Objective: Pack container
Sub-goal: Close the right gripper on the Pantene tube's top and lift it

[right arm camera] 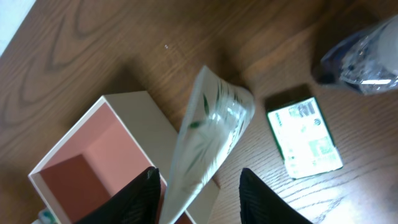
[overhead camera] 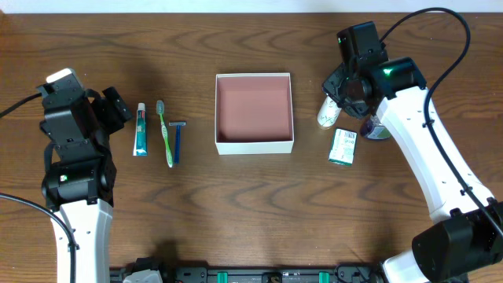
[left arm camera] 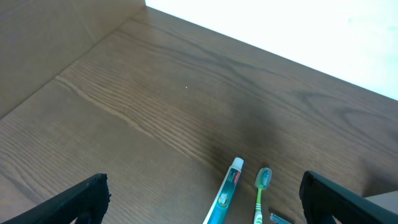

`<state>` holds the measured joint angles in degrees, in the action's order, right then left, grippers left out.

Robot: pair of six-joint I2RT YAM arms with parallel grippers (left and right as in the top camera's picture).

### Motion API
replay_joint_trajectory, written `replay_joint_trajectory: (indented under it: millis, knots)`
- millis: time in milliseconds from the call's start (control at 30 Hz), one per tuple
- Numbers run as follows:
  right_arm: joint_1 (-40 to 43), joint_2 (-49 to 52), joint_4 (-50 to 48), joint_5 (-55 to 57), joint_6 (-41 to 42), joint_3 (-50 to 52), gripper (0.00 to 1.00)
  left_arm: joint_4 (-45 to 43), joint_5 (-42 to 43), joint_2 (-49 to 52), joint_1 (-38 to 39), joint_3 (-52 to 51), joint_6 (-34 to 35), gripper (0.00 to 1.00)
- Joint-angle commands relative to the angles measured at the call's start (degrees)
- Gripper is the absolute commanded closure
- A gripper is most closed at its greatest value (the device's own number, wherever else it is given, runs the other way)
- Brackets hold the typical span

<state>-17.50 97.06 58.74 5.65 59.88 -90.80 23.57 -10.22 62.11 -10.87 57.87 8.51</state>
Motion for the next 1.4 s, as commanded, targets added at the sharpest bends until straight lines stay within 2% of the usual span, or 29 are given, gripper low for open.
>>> replay_joint_trajectory:
  millis: [0,167,433,633,733,867,1133,1300,1367]
  knots:
    - [-0.3,-0.2,0.5,3.7,-0.4,-1.0,0.59,0.0,0.6,0.0,-0.3,1.3,-1.0,0.02]
    - [-0.3,-0.2,0.7,4.7,-1.3,-1.0,0.64,0.0,0.6,0.0,-0.3,1.3,-1.0,0.02]
    - [-0.3,1.2,0.2,6.1,-5.5,-1.0,0.62,0.0,0.6,0.0,-0.3,1.3,-1.0,0.02]
    - [-0.3,3.3,0.2,5.9,-6.4,-1.0,0.76,0.0,0.6,0.0,-0.3,1.3,-1.0,0.02]
    - [-0.3,3.4,-0.4,6.2,-7.4,-1.0,0.79,0.0,0.6,0.0,-0.3,1.3,-1.0,0.02]
    - [-0.3,3.3,-2.8,6.2,-11.4,-1.0,0.99,0.0,0.6,0.0,-0.3,1.3,-1.0,0.02]
    - [-0.3,3.3,-5.1,6.1,-26.7,-3.2,0.99,0.0,0.6,0.0,-0.3,1.3,-1.0,0.02]
    - [-0.4,3.3,-1.4,5.6,-35.5,-12.6,0.99,0.0,0.6,0.0,-0.3,1.3,-1.0,0.02]
    - [-0.4,3.3,0.5,2.2,-38.0,-17.3,0.99,0.0,0.6,0.0,-0.3,1.3,-1.0,0.02]
